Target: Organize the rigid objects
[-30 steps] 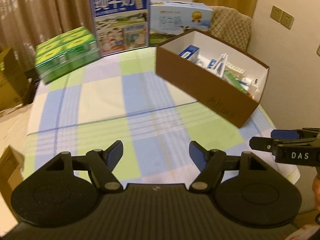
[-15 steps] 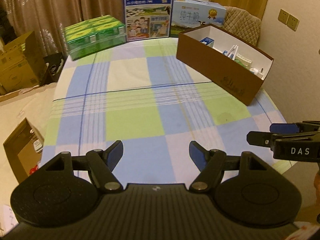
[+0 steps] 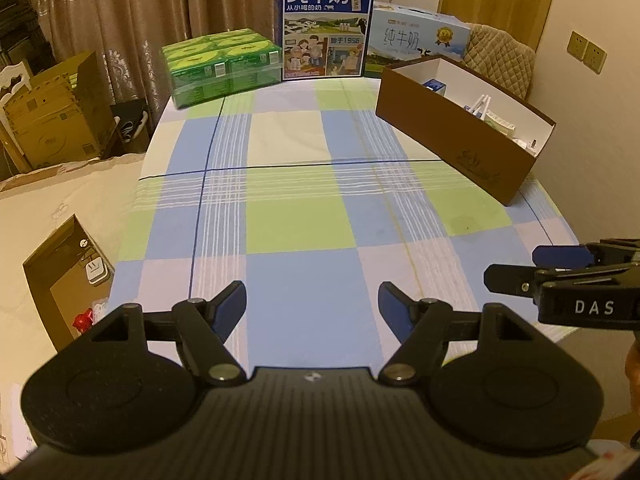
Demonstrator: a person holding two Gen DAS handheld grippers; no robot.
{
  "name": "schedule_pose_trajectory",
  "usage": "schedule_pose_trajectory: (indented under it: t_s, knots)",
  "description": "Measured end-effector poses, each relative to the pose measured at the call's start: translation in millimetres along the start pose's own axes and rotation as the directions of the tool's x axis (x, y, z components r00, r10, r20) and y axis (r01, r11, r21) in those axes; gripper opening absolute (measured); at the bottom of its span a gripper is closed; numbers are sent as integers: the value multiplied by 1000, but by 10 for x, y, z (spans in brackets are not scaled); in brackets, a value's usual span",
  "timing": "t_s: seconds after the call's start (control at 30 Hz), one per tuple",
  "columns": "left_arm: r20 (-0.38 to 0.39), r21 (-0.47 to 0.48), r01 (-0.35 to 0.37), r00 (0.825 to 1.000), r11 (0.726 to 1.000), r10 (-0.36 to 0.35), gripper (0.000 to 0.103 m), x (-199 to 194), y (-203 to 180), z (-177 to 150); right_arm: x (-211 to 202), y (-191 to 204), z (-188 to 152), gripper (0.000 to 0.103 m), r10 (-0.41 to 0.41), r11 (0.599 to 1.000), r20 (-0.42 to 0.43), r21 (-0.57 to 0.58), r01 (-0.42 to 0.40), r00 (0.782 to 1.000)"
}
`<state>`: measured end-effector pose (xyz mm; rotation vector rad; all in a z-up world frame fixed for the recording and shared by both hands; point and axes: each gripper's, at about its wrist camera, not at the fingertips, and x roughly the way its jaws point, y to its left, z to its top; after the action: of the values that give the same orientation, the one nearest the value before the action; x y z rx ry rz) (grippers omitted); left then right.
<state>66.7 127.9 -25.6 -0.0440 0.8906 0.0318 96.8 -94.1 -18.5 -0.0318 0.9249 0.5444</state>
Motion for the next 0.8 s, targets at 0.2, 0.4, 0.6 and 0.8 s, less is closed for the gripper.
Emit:
schedule_pose_trajectory:
  t_s: [0.2,0.4,0.6,0.8]
  knots:
    - [1,-3,5,1000,1000,-5,70,-28,38,-38,-3,82,-41,66,3,1000,0,-12,-3,1000]
    - [1,-3,8,1000,1000,-8,70,-32,68,-66,-6,99,-55,66,4,1000,-1,-13,-4,1000]
    - [2,-3,9,1000,1000,-9,70,-39,72,-80,-23,130,-87,66,7,1000,-3,-14,-7,1000]
    - [3,-4,11,1000,1000,-11,70,-44,80,-94,-21,143,-92,66,6,1000,-3,-15,-6,1000]
